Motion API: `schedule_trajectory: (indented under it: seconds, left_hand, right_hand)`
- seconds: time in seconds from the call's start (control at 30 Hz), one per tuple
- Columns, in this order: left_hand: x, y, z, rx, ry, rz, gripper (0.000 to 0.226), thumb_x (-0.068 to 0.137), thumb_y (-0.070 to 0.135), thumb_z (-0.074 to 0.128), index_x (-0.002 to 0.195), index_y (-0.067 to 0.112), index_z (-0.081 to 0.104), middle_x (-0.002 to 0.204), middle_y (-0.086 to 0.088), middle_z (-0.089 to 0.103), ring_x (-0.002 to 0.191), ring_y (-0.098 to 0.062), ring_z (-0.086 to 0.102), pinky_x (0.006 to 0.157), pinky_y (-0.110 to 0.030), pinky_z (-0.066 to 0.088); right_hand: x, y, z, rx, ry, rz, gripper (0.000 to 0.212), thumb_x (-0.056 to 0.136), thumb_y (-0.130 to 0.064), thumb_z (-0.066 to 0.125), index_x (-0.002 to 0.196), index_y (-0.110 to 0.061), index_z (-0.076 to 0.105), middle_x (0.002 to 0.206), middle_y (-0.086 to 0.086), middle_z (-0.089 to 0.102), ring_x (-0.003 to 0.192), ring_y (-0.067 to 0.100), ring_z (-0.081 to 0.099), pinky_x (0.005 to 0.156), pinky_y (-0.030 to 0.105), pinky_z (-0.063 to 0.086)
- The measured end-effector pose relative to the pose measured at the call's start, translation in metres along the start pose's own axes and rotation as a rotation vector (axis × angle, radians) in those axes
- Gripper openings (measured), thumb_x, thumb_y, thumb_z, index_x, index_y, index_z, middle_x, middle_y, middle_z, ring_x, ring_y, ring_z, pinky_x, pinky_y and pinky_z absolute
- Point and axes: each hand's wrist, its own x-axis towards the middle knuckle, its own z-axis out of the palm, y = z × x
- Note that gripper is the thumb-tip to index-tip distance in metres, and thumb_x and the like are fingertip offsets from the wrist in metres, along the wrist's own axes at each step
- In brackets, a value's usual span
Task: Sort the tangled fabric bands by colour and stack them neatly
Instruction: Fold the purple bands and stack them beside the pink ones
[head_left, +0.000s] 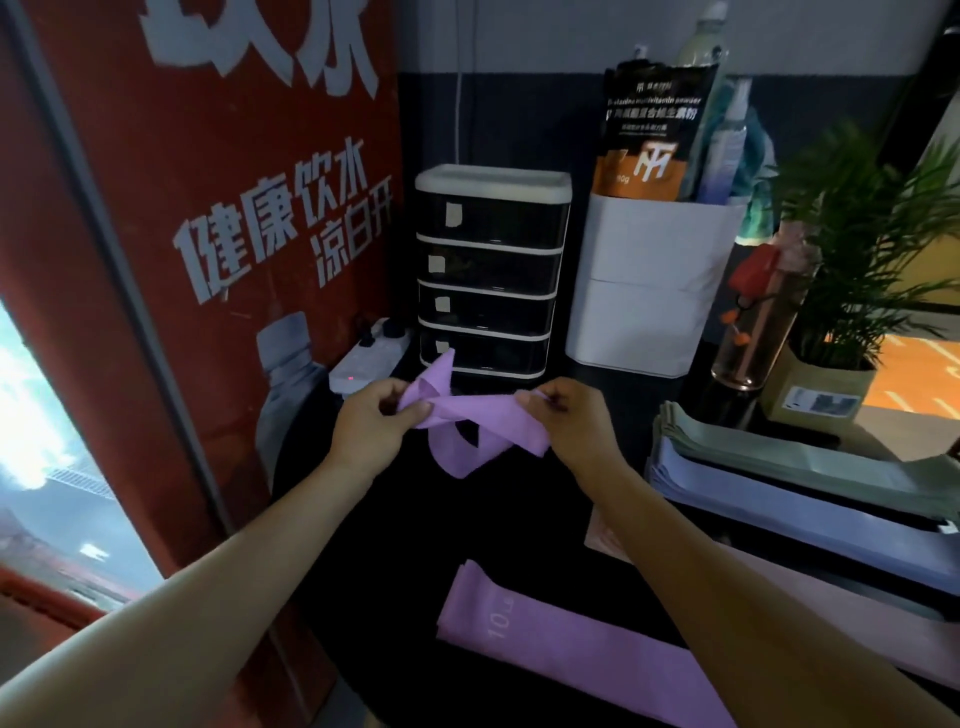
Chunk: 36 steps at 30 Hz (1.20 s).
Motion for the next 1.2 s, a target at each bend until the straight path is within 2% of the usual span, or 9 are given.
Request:
schedule_trajectory:
  seconds: [0.23, 0.4, 0.5, 0.6, 0.77, 0.9, 1.0, 1.1, 1.2]
  left_hand:
    - [-0.009, 0.021, -0.017, -0.380, -0.027, -0.267, 0.003, 0.084, 0.014, 0.067, 0.083, 0.013, 0.064, 0.086, -0.008, 0.061, 0.078, -0.019, 0.055, 0.075, -0.031, 0.045]
    - [-0.013, 0.035, -0.024, -0.612, 0.035, -0.370, 0.002, 0.091, 0.013, 0.058, 0.090, 0.013, 0.060, 0.094, -0.002, 0.062, 0.085, -0.014, 0.059, 0.076, -0.028, 0.051]
    - [-0.010, 0.038, -0.030, -0.721, 0.075, -0.427, 0.019, 0.095, 0.014, 0.052, 0.114, 0.012, 0.054, 0.108, -0.006, 0.059, 0.090, -0.019, 0.058, 0.081, -0.034, 0.048]
    - [-0.008, 0.041, -0.031, -0.851, 0.121, -0.442, 0.034, 0.097, 0.011, 0.047, 0.131, 0.010, 0.045, 0.113, -0.011, 0.057, 0.091, -0.021, 0.058, 0.083, -0.032, 0.045]
    - [-0.009, 0.049, -0.033, -1.076, 0.214, -0.528, 0.027, 0.097, 0.005, 0.045, 0.123, 0.004, 0.049, 0.095, -0.009, 0.057, 0.108, -0.023, 0.056, 0.095, -0.036, 0.045]
    - [-0.013, 0.047, -0.034, -1.034, 0.233, -0.558, 0.023, 0.098, 0.010, 0.045, 0.119, 0.003, 0.050, 0.104, -0.010, 0.054, 0.105, -0.023, 0.057, 0.101, -0.033, 0.043]
    - [-0.009, 0.036, -0.034, -0.871, 0.229, -0.594, 0.015, 0.098, 0.012, 0.045, 0.104, 0.004, 0.056, 0.083, -0.008, 0.055, 0.074, -0.017, 0.055, 0.076, -0.029, 0.052]
    - [-0.002, 0.027, -0.038, -0.572, 0.260, -0.602, 0.017, 0.096, 0.008, 0.044, 0.102, 0.006, 0.060, 0.077, -0.010, 0.050, 0.068, -0.018, 0.049, 0.055, -0.022, 0.050]
    - [-0.002, 0.023, -0.043, -0.499, 0.263, -0.516, 0.020, 0.098, 0.007, 0.041, 0.112, 0.006, 0.055, 0.106, -0.015, 0.055, 0.090, -0.025, 0.053, 0.076, -0.034, 0.050]
  right_hand:
    - [-0.009, -0.020, -0.020, 0.143, 0.082, -0.017, 0.013, 0.083, -0.009, 0.066, 0.076, -0.017, 0.060, 0.073, 0.000, 0.063, 0.067, 0.012, 0.057, 0.060, 0.020, 0.045]
    - [-0.018, -0.022, -0.034, 0.103, -0.112, -0.085, 0.010, 0.085, -0.009, 0.065, 0.088, -0.016, 0.071, 0.086, 0.002, 0.069, 0.080, 0.013, 0.062, 0.078, 0.023, 0.049]
    - [-0.021, -0.021, -0.040, -0.059, -0.225, -0.084, 0.018, 0.078, -0.011, 0.073, 0.095, -0.013, 0.070, 0.078, -0.003, 0.065, 0.069, 0.004, 0.059, 0.069, 0.016, 0.047]
    - [-0.021, -0.015, -0.044, -0.123, -0.158, -0.107, 0.004, 0.079, -0.010, 0.073, 0.082, -0.011, 0.070, 0.061, -0.005, 0.060, 0.050, -0.004, 0.051, 0.058, 0.013, 0.041]
    - [-0.022, -0.016, -0.050, -0.090, -0.067, -0.137, 0.017, 0.085, -0.012, 0.067, 0.077, 0.004, 0.069, 0.066, 0.011, 0.059, 0.058, 0.008, 0.049, 0.058, 0.017, 0.038]
    - [-0.026, -0.026, -0.057, 0.296, -0.029, 0.022, 0.015, 0.092, -0.012, 0.056, 0.086, -0.002, 0.066, 0.075, 0.011, 0.062, 0.068, 0.018, 0.057, 0.064, 0.026, 0.047]
    - [-0.022, -0.030, -0.059, 0.367, -0.025, 0.022, 0.018, 0.094, -0.013, 0.052, 0.084, -0.002, 0.063, 0.074, 0.014, 0.057, 0.069, 0.023, 0.052, 0.067, 0.031, 0.045]
    - [-0.016, -0.032, -0.060, 0.462, 0.033, 0.038, 0.024, 0.095, -0.015, 0.051, 0.076, -0.006, 0.061, 0.065, 0.009, 0.058, 0.062, 0.018, 0.052, 0.062, 0.030, 0.044]
    - [-0.014, -0.036, -0.061, 0.573, 0.020, 0.061, 0.027, 0.097, -0.011, 0.045, 0.074, -0.005, 0.058, 0.053, -0.001, 0.061, 0.049, 0.010, 0.056, 0.050, 0.021, 0.049]
